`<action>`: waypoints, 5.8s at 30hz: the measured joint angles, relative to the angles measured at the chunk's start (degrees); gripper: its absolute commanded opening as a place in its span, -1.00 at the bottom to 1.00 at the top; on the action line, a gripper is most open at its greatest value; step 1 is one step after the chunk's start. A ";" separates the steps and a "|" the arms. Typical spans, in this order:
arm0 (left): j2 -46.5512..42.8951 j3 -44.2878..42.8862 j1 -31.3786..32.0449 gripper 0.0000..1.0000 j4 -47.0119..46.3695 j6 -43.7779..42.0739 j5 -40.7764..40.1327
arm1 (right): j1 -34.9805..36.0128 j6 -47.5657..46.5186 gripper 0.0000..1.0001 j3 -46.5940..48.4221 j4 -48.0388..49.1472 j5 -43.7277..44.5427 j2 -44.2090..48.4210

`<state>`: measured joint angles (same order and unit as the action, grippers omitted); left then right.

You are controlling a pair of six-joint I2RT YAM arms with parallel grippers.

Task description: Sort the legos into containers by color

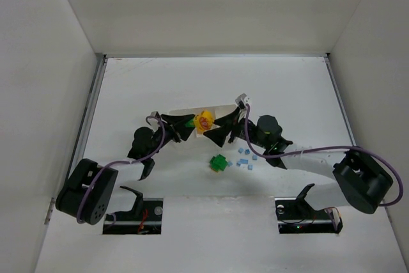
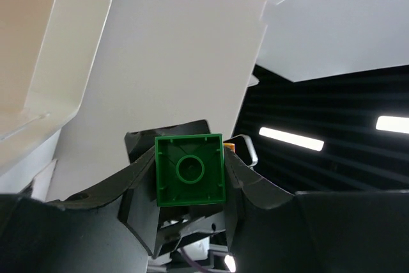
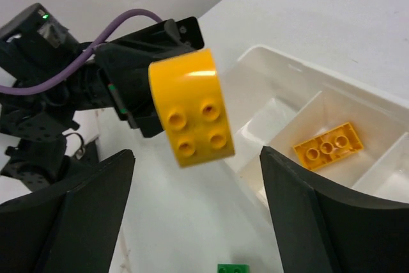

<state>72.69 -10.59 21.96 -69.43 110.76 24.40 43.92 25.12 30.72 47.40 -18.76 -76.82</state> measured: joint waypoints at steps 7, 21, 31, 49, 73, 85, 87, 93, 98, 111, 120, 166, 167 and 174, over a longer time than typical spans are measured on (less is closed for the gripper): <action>-0.66 -0.81 3.58 -0.64 4.66 -4.44 1.22 | -0.02 -1.01 0.21 0.87 -1.60 2.34 0.35; -1.29 -2.49 5.27 -0.32 9.49 -6.86 0.59 | -0.46 -0.79 -0.36 0.90 -1.97 2.05 0.72; -1.29 -4.50 7.34 -0.04 9.64 -8.96 0.61 | -1.16 2.51 -0.37 0.96 -1.07 2.34 -0.11; -1.29 -4.57 6.19 -0.75 9.73 -10.05 2.58 | -1.90 3.02 -0.34 1.09 -0.07 1.57 -0.37; -10.62 -5.31 -9.14 -0.73 17.33 -18.05 5.49 | -3.34 2.97 0.29 10.69 -7.19 9.79 -10.03; -12.37 -8.11 -4.85 -0.71 26.67 -23.56 4.52 | -1.38 2.54 0.55 10.23 -8.37 12.11 -4.66; -12.35 -8.79 -2.97 -0.71 26.95 -22.99 4.24 | 0.13 2.12 0.65 10.19 -7.72 10.08 -2.86; -12.35 -9.79 1.22 -0.68 27.12 -21.46 3.06 | 3.98 0.79 0.60 10.16 -6.97 5.60 -2.89; -12.37 -9.81 2.38 -0.68 27.34 -20.70 2.14 | 4.46 -0.70 0.29 10.14 -7.41 5.75 -3.17; -12.37 -9.81 3.08 -0.60 27.58 -20.28 1.07 | 4.07 -1.42 -0.22 9.94 -8.07 8.72 -3.56; -12.37 -9.81 3.08 -0.20 27.76 -20.24 1.07 | 4.04 -1.31 -0.39 9.84 -8.04 8.72 -3.58; -10.95 -10.93 1.68 -0.78 29.83 -23.37 4.07 | 0.66 -1.79 -0.37 4.79 -8.50 5.01 1.05; -11.08 -10.93 1.38 -0.78 29.83 -23.39 4.72 | 0.68 -1.79 -0.37 4.76 -8.50 4.98 1.22; -14.88 -10.75 -5.40 -0.78 31.69 -24.74 4.85 | -0.20 -1.77 -0.37 4.04 -8.50 4.94 2.43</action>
<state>57.80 -21.34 16.56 -37.74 86.02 29.26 43.72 23.35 34.76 38.89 -13.82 -74.39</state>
